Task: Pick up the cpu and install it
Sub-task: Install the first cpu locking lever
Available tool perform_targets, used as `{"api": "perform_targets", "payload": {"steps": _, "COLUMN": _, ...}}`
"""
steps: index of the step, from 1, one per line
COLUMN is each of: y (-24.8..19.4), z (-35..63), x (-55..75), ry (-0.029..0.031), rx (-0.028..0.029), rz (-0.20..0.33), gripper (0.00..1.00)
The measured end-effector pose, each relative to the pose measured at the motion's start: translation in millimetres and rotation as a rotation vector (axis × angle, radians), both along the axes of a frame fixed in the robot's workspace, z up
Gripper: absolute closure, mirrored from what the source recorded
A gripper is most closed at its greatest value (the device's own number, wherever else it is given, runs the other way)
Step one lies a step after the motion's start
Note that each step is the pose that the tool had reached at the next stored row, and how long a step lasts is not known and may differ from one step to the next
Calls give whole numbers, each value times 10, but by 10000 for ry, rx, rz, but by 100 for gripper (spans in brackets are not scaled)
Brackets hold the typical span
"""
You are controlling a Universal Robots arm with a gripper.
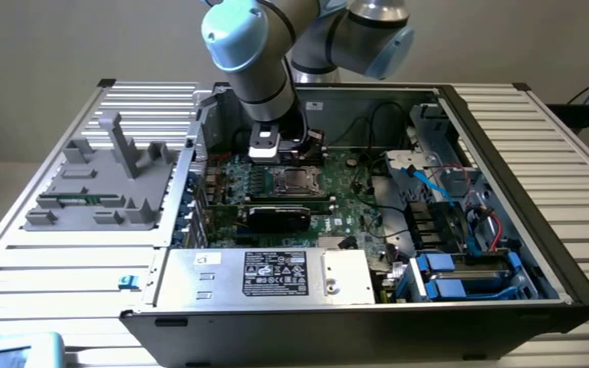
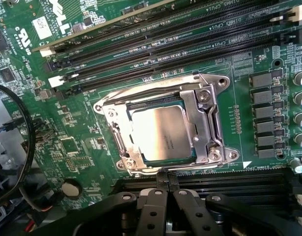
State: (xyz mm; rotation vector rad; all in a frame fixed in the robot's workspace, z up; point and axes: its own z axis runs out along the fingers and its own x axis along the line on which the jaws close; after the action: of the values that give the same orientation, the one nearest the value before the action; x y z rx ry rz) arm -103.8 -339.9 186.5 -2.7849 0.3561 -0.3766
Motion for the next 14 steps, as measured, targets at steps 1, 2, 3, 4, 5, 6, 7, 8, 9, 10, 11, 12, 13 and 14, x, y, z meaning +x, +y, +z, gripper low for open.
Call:
{"api": "perform_targets", "payload": {"steps": 1, "y": 1, "z": 0, "x": 3, "ry": 0, "rx": 0, "rz": -1, "gripper": 89}}
{"api": "perform_targets", "payload": {"steps": 2, "y": 2, "z": 0, "x": 5, "ry": 0, "rx": -1, "rz": -1, "gripper": 89}}
{"api": "perform_targets", "payload": {"steps": 3, "y": 4, "z": 0, "x": 8, "ry": 1, "rx": -1, "rz": 0, "gripper": 89}}
{"api": "perform_targets", "payload": {"steps": 4, "y": 5, "z": 0, "x": 11, "ry": 1, "rx": -1, "rz": 0, "gripper": 89}}
{"api": "perform_targets", "payload": {"steps": 5, "y": 5, "z": 0, "x": 15, "ry": 1, "rx": 0, "rz": 1, "gripper": 89}}
{"api": "perform_targets", "payload": {"steps": 6, "y": 5, "z": 0, "x": 19, "ry": 0, "rx": 1, "rz": 1, "gripper": 89}}
{"api": "perform_targets", "payload": {"steps": 7, "y": 6, "z": 0, "x": 22, "ry": -1, "rx": 1, "rz": 0, "gripper": 89}}
{"api": "perform_targets", "payload": {"steps": 8, "y": 6, "z": 0, "x": 26, "ry": -2, "rx": 2, "rz": 0, "gripper": 89}}
{"api": "perform_targets", "payload": {"steps": 9, "y": 6, "z": 0, "x": 28, "ry": -1, "rx": 2, "rz": -1, "gripper": 89}}
{"api": "perform_targets", "payload": {"steps": 10, "y": 6, "z": 0, "x": 30, "ry": -1, "rx": 1, "rz": -1, "gripper": 89}}
{"api": "perform_targets", "payload": {"steps": 11, "y": 6, "z": 0, "x": 32, "ry": 0, "rx": 1, "rz": 0, "gripper": 89}}
{"api": "perform_targets", "payload": {"steps": 12, "y": 6, "z": 0, "x": 34, "ry": -1, "rx": 1, "rz": 0, "gripper": 89}}
{"api": "perform_targets", "payload": {"steps": 13, "y": 6, "z": 0, "x": 35, "ry": -1, "rx": 1, "rz": -1, "gripper": 89}}
{"api": "perform_targets", "payload": {"steps": 14, "y": 6, "z": 0, "x": 36, "ry": -1, "rx": 1, "rz": -1, "gripper": 89}}
